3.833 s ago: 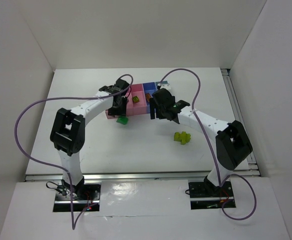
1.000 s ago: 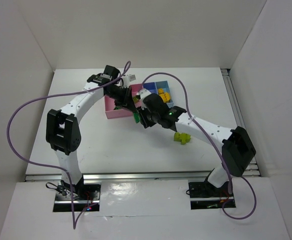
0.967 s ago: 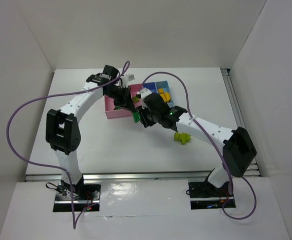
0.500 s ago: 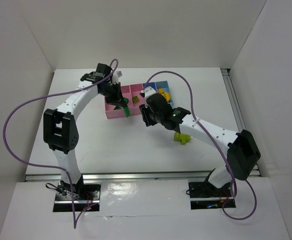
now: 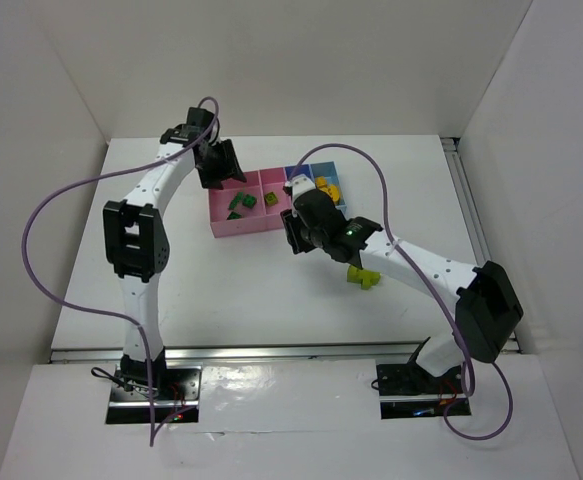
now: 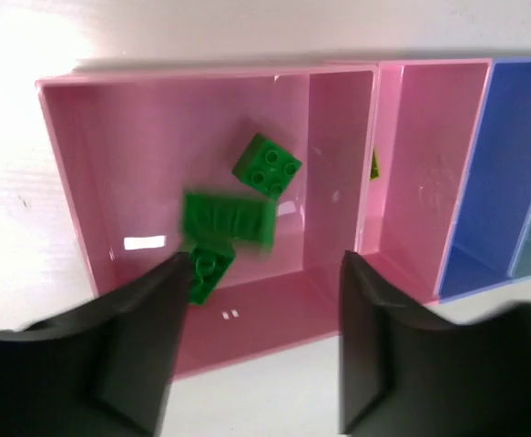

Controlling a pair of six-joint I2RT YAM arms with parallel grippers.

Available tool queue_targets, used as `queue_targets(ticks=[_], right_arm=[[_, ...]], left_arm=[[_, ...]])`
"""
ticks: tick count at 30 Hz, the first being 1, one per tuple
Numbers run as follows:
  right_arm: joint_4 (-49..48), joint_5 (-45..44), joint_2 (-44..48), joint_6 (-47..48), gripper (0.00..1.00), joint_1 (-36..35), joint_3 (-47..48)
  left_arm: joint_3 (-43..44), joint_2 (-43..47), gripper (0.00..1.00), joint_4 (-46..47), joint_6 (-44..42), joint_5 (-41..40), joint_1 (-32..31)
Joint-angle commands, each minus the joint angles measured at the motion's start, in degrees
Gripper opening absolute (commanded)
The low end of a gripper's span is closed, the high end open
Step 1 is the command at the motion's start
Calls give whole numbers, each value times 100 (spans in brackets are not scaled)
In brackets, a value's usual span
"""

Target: Sort the legos into containers by color

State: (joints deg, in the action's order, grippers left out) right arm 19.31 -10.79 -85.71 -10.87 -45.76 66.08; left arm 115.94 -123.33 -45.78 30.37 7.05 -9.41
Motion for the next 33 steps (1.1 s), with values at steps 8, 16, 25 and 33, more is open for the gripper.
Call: queue_targets(ticks=[8, 16, 25, 33], right_arm=[[45, 2532, 126, -47, 13, 865, 509], [573, 5032, -472, 278, 13, 1333, 1257], [627, 5710, -780, 253, 13, 1333, 1557], [574, 5877, -842, 200, 13, 1333, 1382]], left_arm=[[-656, 1167, 75, 24, -1286, 1994, 53], [-2838, 2006, 93, 1264, -2227, 5586, -69], [-3148, 2058, 91, 1598, -2483, 6739, -474], [-3349, 2172, 74, 1906, -2352, 7029, -457]])
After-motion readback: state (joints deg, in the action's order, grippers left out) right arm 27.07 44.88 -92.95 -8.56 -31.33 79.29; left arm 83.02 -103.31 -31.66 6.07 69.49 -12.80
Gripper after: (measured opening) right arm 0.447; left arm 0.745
